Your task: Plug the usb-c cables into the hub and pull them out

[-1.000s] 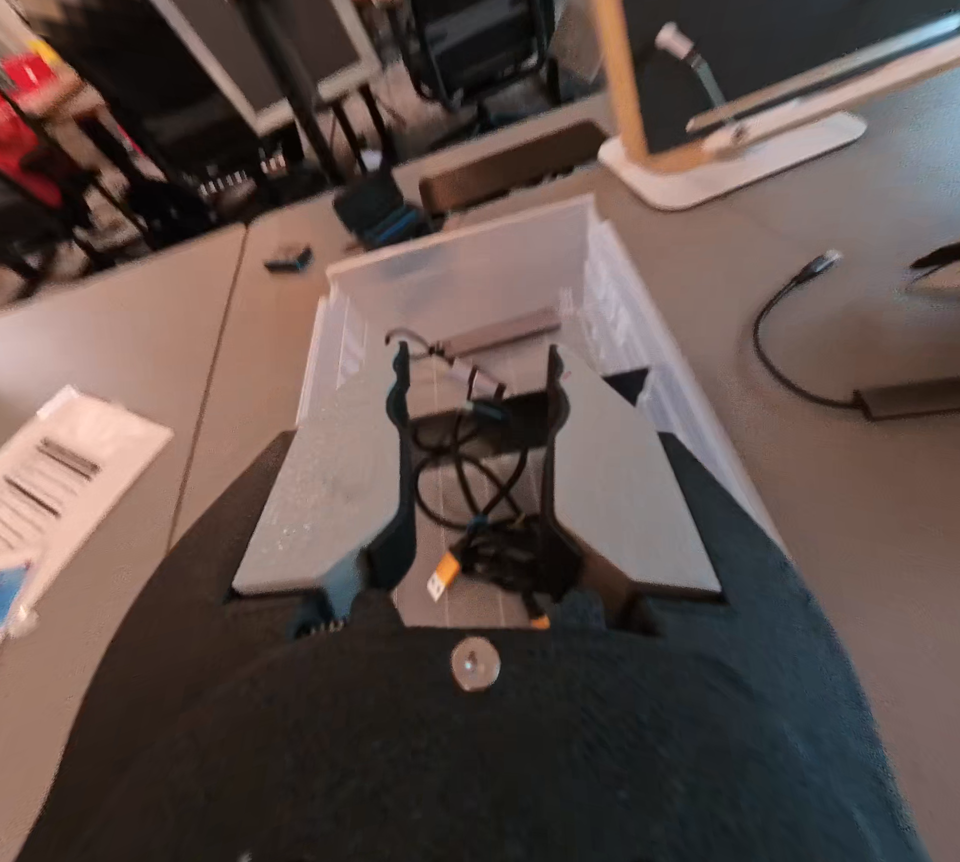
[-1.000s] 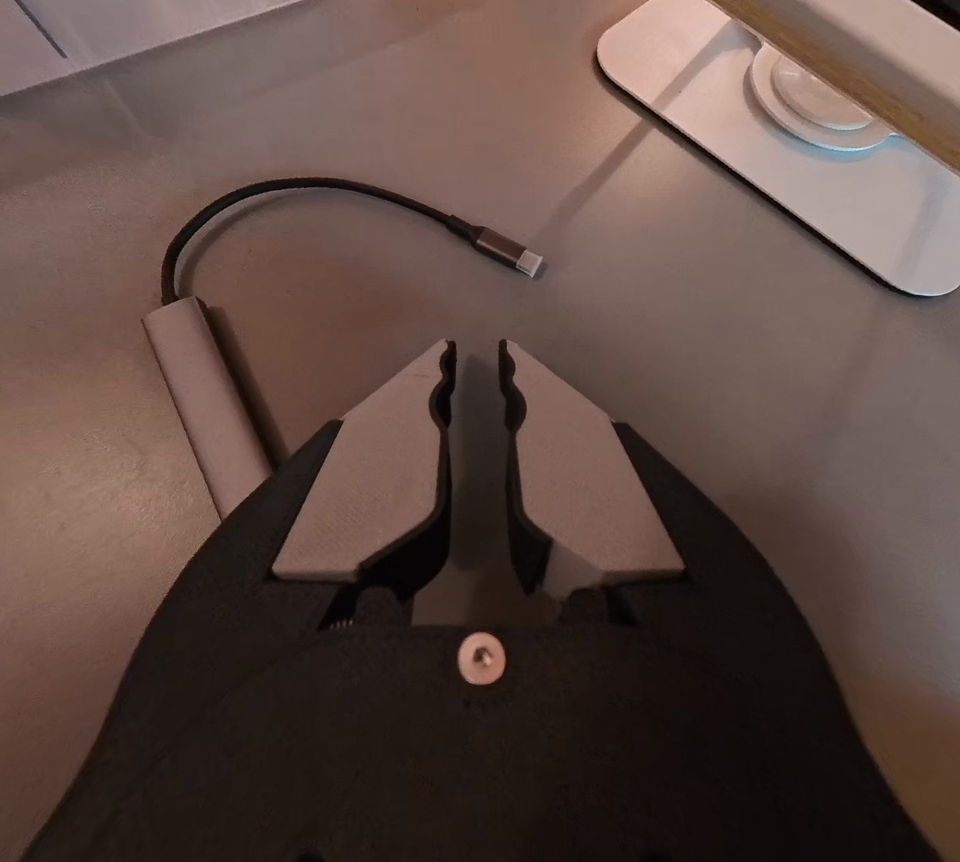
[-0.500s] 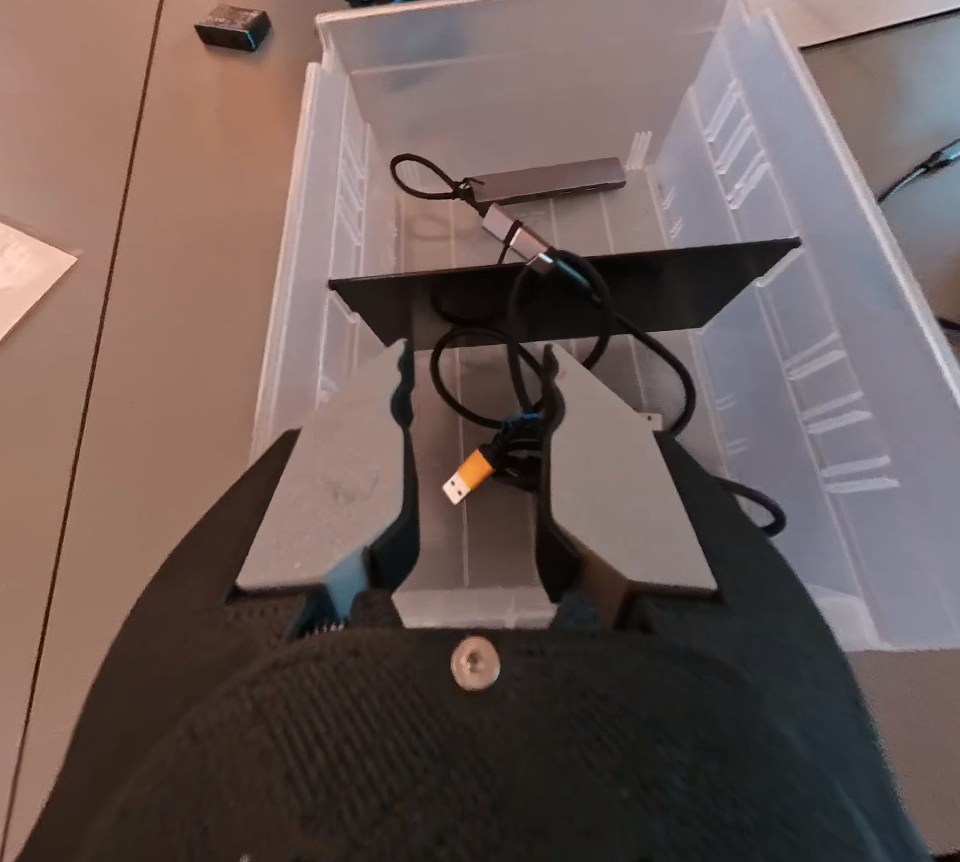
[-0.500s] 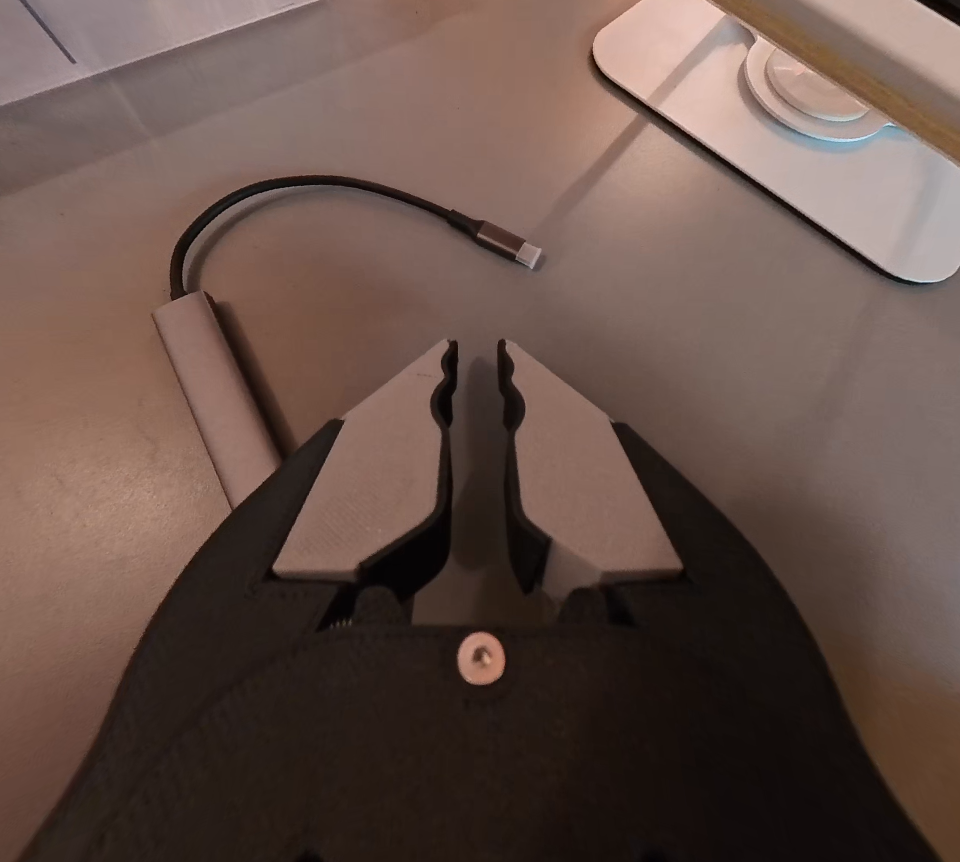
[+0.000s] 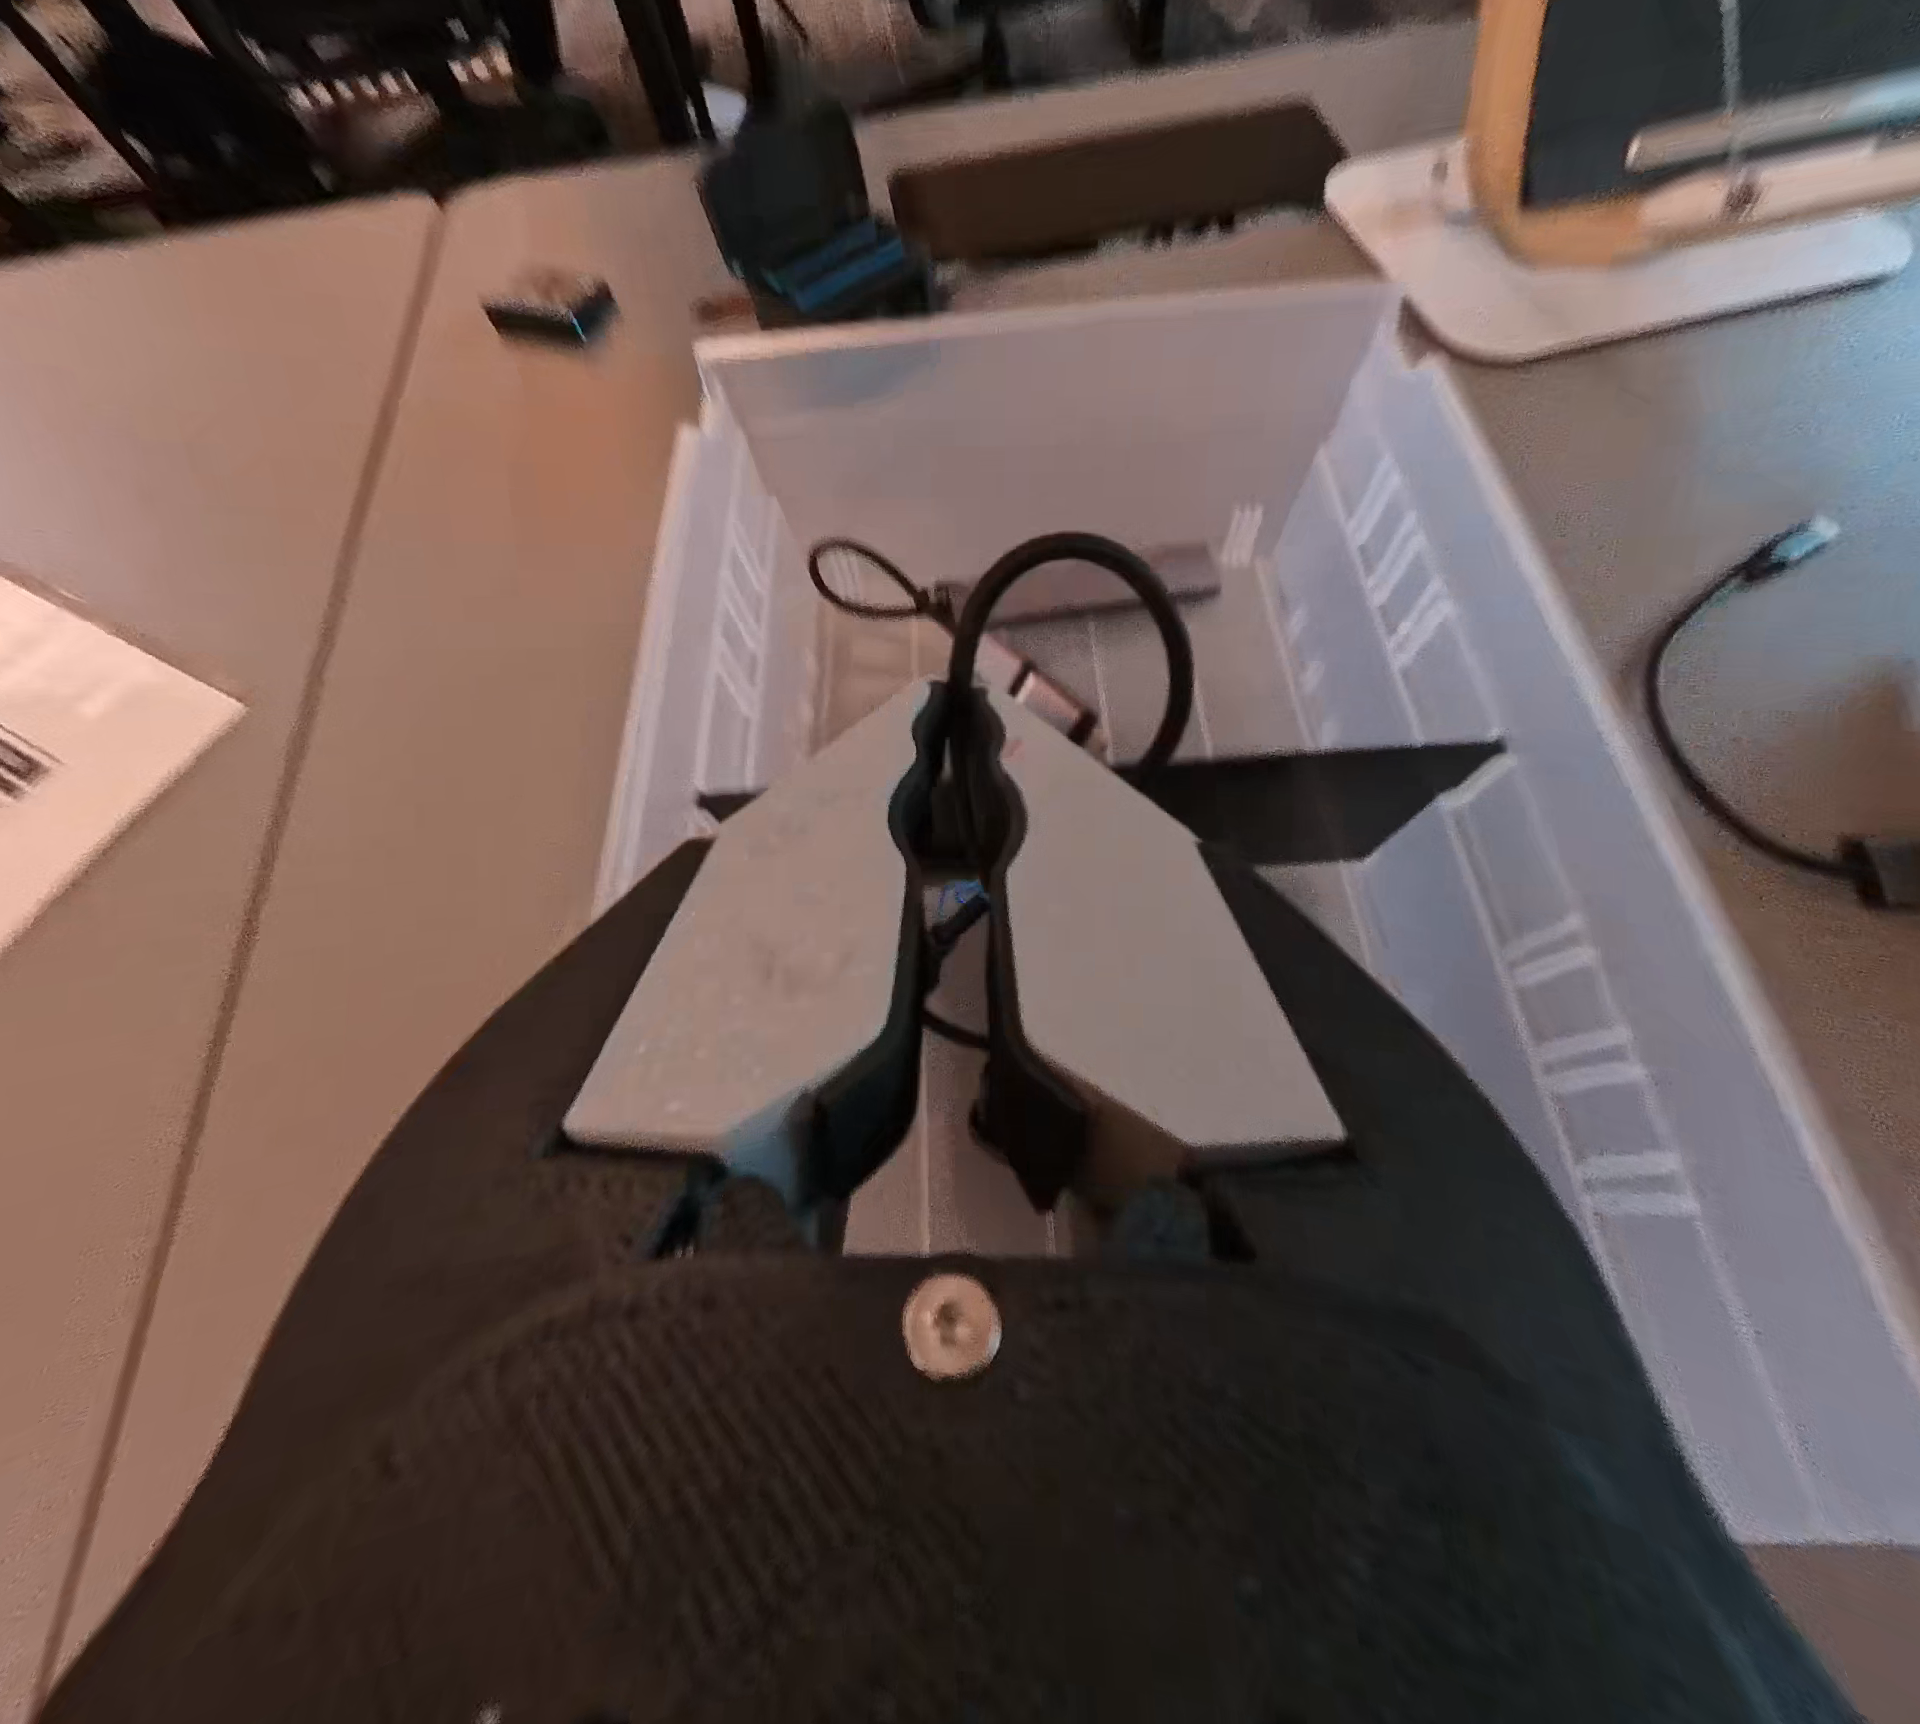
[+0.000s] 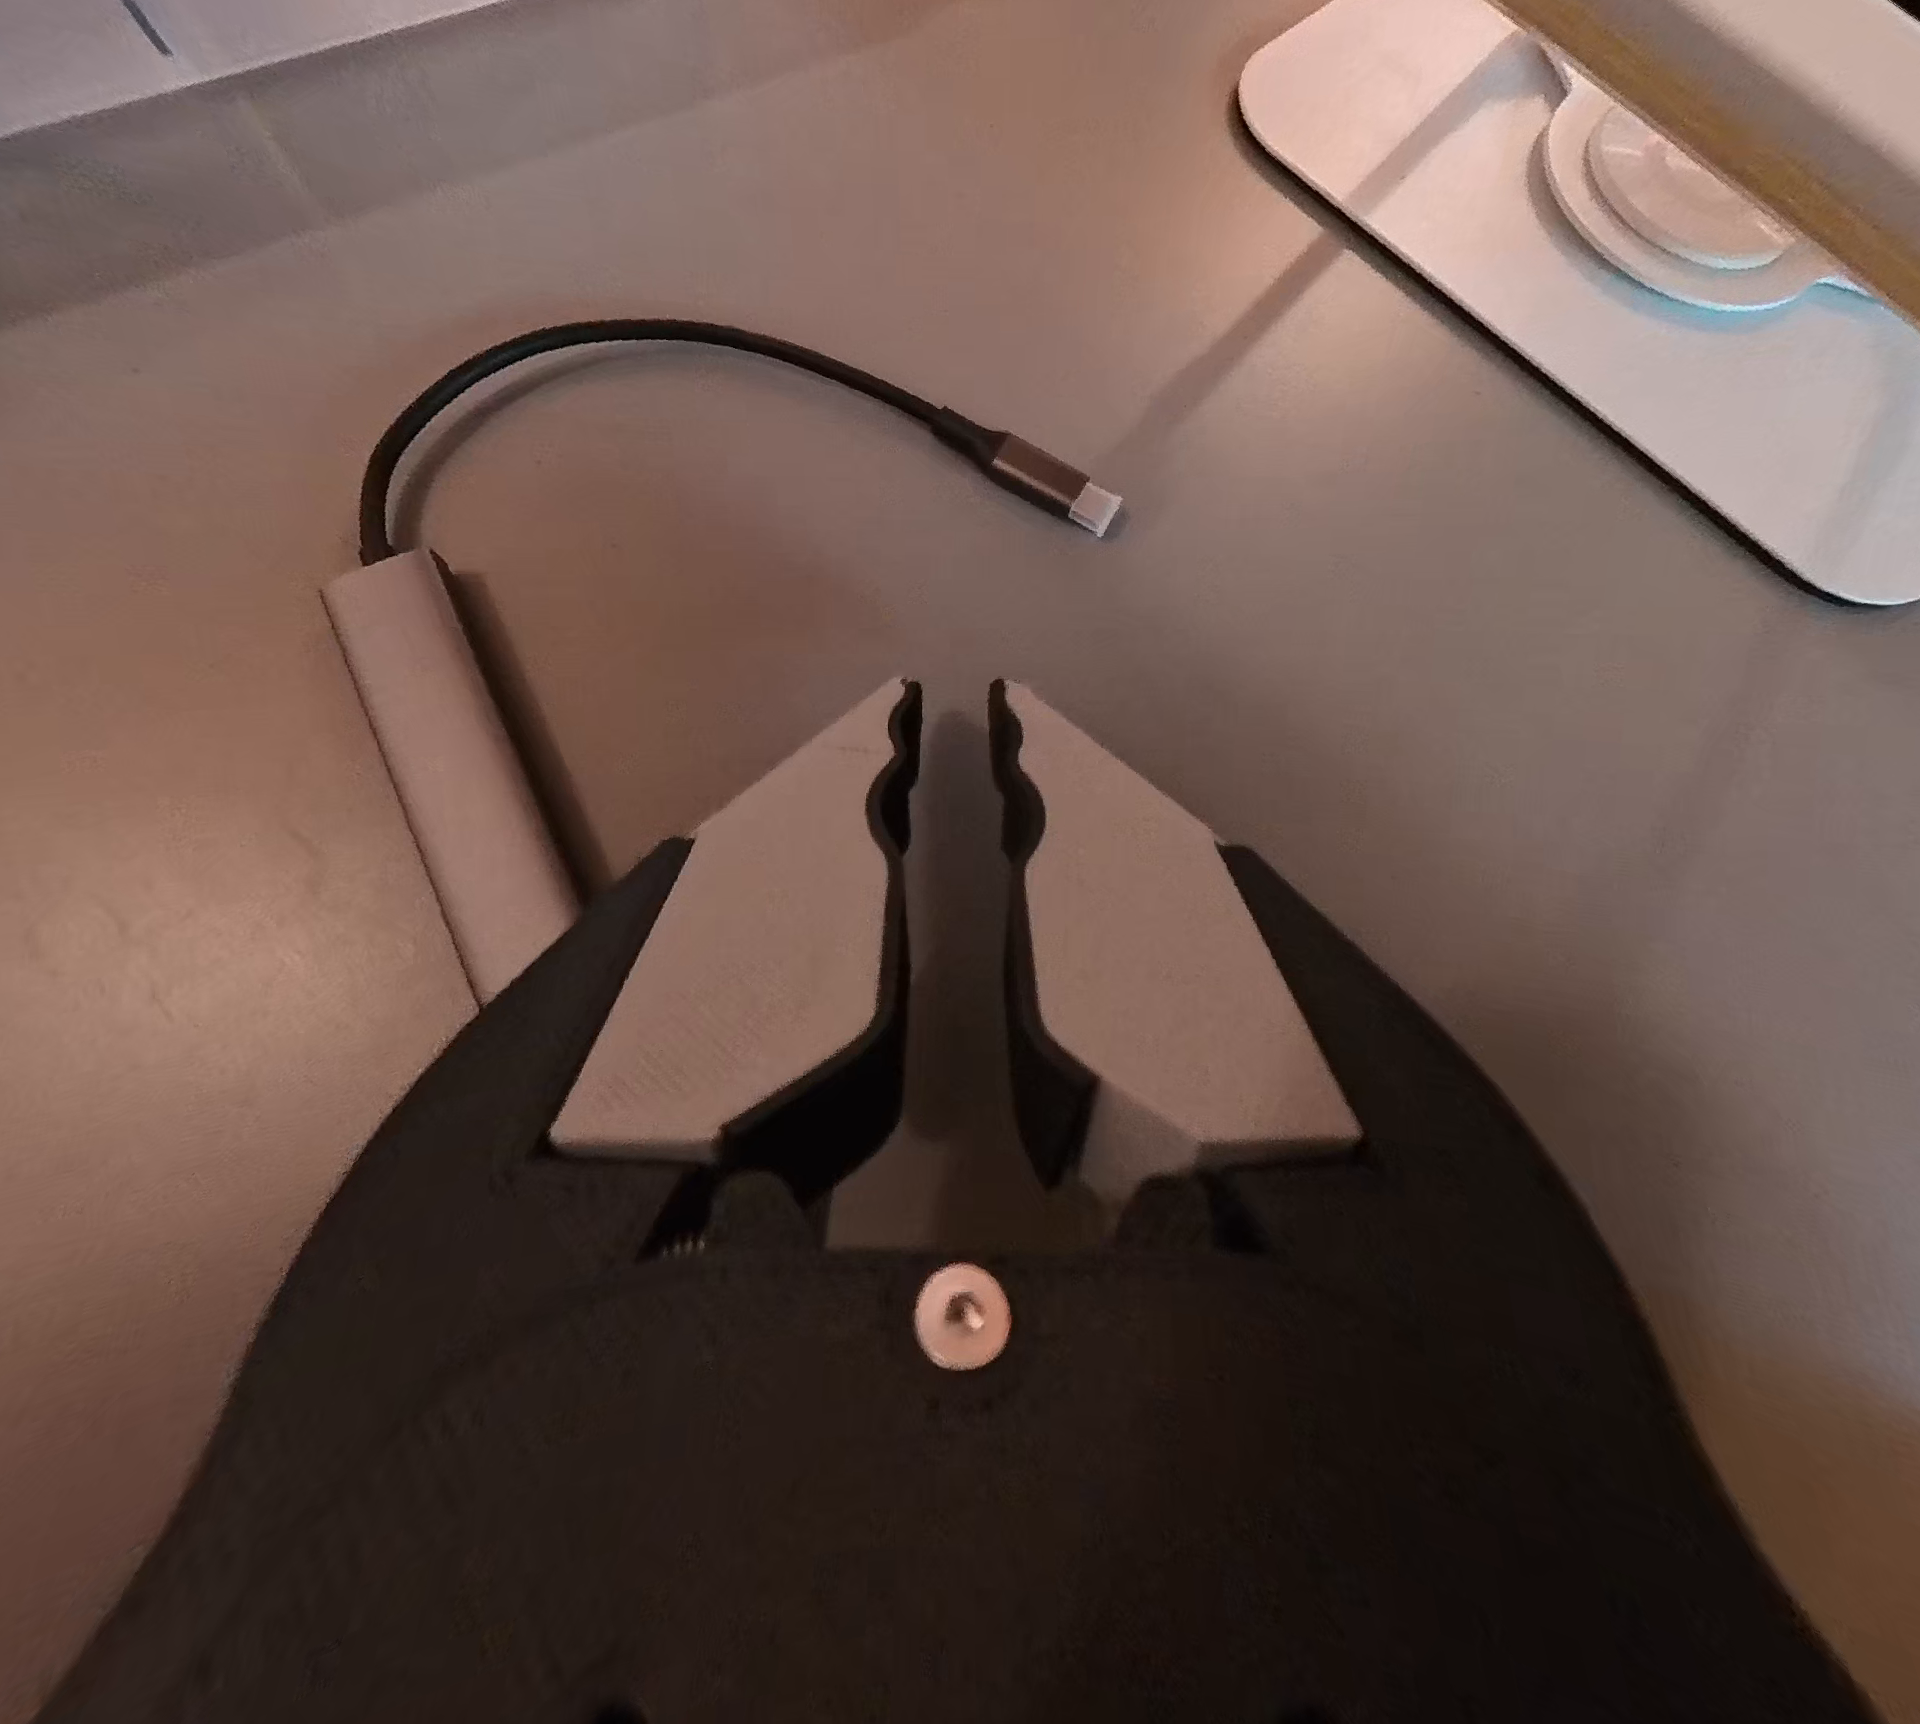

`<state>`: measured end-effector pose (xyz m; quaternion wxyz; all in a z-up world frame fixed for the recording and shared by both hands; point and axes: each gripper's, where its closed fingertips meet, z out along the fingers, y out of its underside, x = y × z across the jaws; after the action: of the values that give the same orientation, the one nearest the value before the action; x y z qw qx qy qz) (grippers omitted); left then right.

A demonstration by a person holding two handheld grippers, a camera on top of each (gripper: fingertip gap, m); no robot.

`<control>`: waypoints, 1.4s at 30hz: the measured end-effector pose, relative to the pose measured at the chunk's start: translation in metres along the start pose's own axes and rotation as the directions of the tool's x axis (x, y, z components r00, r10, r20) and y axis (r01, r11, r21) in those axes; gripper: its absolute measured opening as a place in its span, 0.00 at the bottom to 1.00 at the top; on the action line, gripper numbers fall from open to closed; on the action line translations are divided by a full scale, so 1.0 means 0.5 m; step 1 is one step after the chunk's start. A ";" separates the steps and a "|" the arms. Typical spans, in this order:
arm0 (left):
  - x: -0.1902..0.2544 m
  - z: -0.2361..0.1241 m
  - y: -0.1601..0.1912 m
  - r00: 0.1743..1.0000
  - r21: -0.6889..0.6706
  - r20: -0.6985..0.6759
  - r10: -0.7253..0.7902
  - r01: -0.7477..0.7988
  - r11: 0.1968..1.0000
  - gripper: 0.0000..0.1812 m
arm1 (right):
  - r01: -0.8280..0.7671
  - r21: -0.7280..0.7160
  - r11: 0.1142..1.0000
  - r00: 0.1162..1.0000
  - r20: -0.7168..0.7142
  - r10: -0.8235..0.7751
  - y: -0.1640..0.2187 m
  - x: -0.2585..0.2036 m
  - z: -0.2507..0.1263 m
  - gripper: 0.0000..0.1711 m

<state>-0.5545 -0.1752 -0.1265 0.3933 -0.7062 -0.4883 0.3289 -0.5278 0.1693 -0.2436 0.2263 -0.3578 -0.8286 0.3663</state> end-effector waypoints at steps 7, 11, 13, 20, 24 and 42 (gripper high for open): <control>0.099 -0.128 -0.207 0.994 0.286 -0.097 0.056 -0.026 0.958 0.01 | 0.005 0.030 1.000 0.999 -0.035 -0.004 -0.010 0.008 -0.004 0.11; 0.284 -0.142 -0.242 0.945 0.295 -0.288 0.156 -0.067 0.953 0.00 | -0.071 0.117 0.990 0.994 -0.074 0.080 -0.032 0.044 -0.027 0.16; 0.409 -0.134 -0.224 0.875 0.258 -0.434 0.214 -0.107 0.960 0.00 | -0.114 0.161 0.980 0.988 -0.086 0.129 -0.040 0.067 -0.043 0.16; 0.744 -0.029 -0.019 0.608 0.055 -0.764 0.215 -0.271 0.961 0.01 | -0.210 0.217 0.953 0.963 -0.120 0.240 -0.034 0.132 -0.073 0.16; 0.792 0.042 0.006 0.585 0.082 -0.785 0.201 -0.224 0.971 0.04 | -0.223 0.196 0.955 0.962 -0.115 0.248 -0.023 0.138 -0.063 0.16; 0.642 0.211 -0.004 0.801 0.137 -0.561 0.209 -0.159 0.978 0.06 | -0.150 0.111 0.982 0.987 -0.037 0.155 -0.018 0.083 -0.019 0.15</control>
<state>-0.5463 0.1544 -0.2007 0.5170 -0.7992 -0.2624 0.1582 -0.5520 0.2007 -0.2260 0.2355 -0.4157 -0.7724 0.4185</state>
